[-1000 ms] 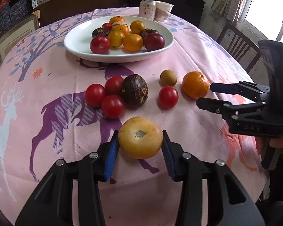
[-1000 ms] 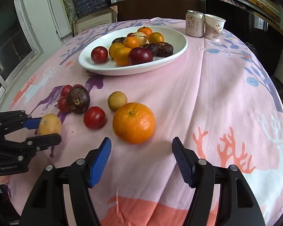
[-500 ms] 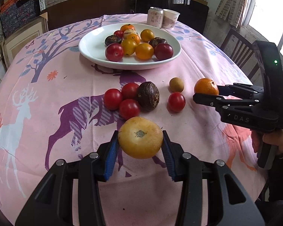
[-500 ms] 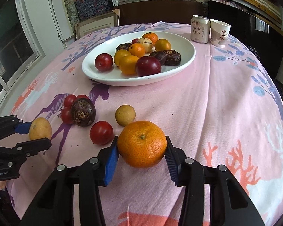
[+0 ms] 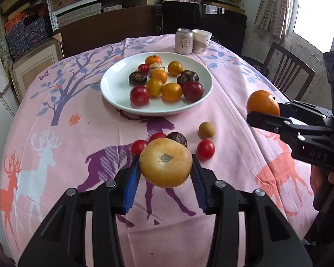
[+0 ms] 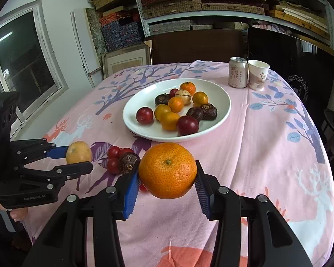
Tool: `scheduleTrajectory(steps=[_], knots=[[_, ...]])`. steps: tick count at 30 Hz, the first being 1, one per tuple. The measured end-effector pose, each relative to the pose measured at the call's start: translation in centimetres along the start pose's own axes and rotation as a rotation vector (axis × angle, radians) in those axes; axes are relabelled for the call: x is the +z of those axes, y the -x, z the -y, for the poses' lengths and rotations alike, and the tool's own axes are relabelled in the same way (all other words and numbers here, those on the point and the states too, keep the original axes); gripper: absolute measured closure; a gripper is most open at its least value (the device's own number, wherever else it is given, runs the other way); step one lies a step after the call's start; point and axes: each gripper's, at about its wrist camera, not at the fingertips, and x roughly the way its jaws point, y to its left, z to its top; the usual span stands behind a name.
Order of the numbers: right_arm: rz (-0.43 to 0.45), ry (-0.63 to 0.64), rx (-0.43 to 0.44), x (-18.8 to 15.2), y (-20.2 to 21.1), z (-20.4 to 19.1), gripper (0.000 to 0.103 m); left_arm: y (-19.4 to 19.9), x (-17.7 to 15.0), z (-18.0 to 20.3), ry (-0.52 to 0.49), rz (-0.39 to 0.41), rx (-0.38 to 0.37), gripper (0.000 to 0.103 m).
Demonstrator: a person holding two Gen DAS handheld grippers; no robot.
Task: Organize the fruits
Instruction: 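Set the yellow tomato and mandarin on the white plate and open both grippers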
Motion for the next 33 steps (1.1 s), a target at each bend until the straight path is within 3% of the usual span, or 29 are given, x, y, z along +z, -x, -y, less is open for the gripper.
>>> scheduleTrajectory(steps=[7,10,13,19,26,27,28,29,30,33], knots=[[0.052,0.009,0.004,2.2,0.2,-0.3,0.056,-0.2,4.1,-1.8,0.051,0.057,-0.019,0.06],[0.066,-0.017,-0.001,3.6,-0.8,0.2,0.056,-1.7,6.1,-3.0,0.091,0.062,-0.03,0.06],[0.076,-0.041,-0.012,4.9,-2.4,0.8,0.056,-3.9,7.8,-4.1,0.12,0.061,0.005,0.06],[0.022,-0.084,-0.008,7.4,-8.0,2.1,0.056,-8.7,10.0,-6.2,0.188,0.044,0.037,0.06],[-0.046,-0.193,0.023,8.3,-13.1,4.3,0.055,-12.9,11.2,-7.6,0.241,0.017,0.024,0.06],[-0.045,-0.207,0.023,8.3,-13.5,4.4,0.054,-13.4,11.4,-7.9,0.26,0.013,0.018,0.058],[-0.034,-0.223,0.027,8.4,-13.7,4.6,0.044,-13.6,11.5,-8.2,0.283,0.014,0.008,0.046],[-0.025,-0.235,0.035,8.4,-13.6,4.7,0.04,-13.5,11.5,-8.5,0.308,0.026,0.005,0.03],[-0.011,-0.248,0.039,8.3,-13.3,4.9,0.039,-13.2,11.5,-8.7,0.324,0.044,0.012,0.023],[-0.002,-0.244,0.04,7.9,-12.3,5.0,0.039,-12.1,11.0,-8.8,0.319,0.077,0.033,0.019]])
